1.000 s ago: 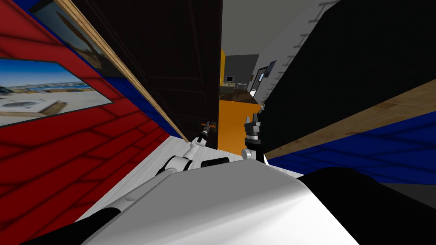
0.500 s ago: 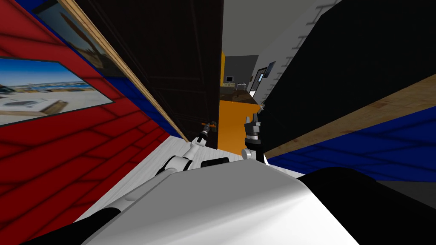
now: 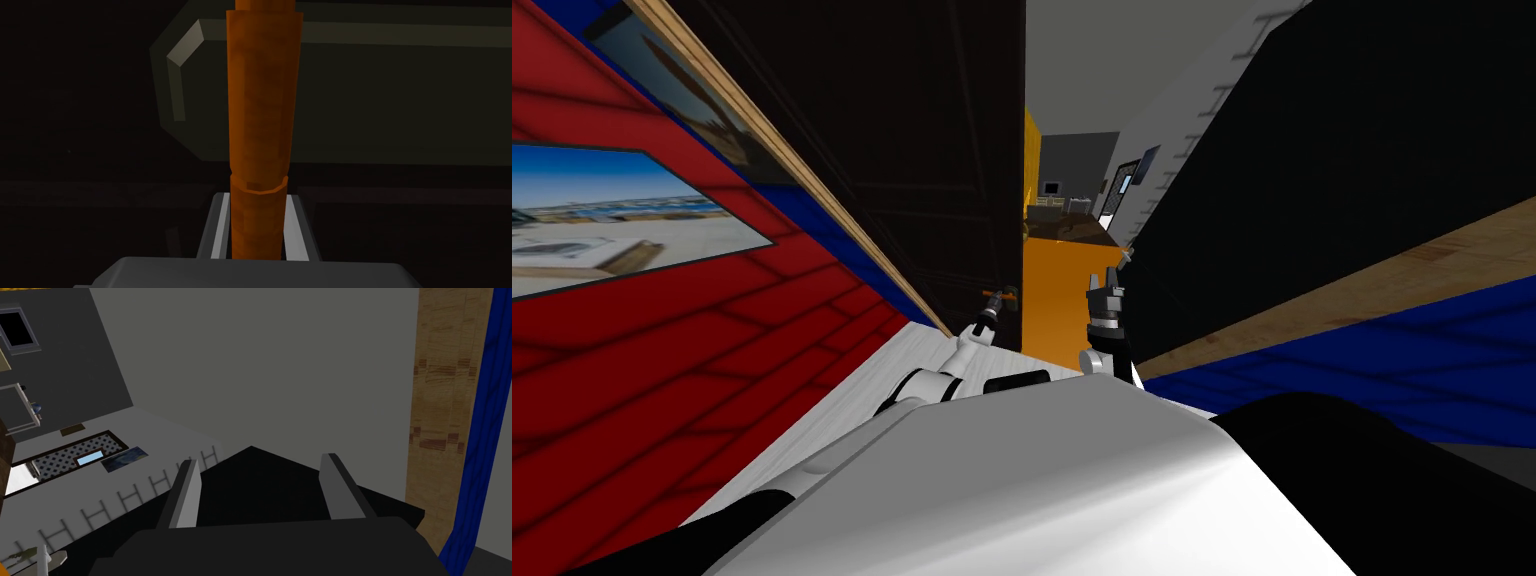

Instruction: Push the door open

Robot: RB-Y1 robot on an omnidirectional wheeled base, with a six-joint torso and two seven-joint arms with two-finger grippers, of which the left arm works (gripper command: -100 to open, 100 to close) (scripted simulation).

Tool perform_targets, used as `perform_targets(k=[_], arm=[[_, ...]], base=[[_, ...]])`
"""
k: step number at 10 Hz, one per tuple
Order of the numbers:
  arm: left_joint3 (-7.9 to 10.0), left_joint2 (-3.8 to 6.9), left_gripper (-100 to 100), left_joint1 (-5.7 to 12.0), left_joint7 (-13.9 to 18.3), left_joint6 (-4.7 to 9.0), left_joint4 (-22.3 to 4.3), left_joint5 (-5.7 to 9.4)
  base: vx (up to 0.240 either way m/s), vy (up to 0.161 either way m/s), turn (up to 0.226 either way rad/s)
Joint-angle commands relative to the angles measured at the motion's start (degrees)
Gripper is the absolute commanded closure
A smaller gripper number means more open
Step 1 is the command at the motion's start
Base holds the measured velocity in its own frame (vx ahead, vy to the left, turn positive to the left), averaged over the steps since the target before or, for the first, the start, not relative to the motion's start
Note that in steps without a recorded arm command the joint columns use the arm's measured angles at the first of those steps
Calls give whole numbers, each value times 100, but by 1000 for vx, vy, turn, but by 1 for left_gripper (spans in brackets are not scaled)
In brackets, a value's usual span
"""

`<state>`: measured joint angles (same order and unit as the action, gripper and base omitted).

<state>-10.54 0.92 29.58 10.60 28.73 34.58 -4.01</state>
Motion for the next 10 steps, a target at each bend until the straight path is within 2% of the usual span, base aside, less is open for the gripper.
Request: perform_targets(k=[1, 2, 4, 5, 7, 8, 10], arm=[[124, 108, 100, 108, -39, 55, -99, 47], [183, 151, 100, 106, -65, 49, -101, 68], [183, 151, 100, 106, -65, 49, -101, 68], [285, 214, 100, 102, -111, 38, -103, 106], [397, 272, 100, 97, -160, 27, -107, 147], [435, 291, 100, 96, -177, 23, -108, 161], [435, 291, 100, 96, -177, 23, -116, 161]], base=[[155, -157, 55], [170, -149, 42], [82, -58, 14], [112, -75, 25], [133, -159, 78], [148, -159, 81], [62, -38, 2]])
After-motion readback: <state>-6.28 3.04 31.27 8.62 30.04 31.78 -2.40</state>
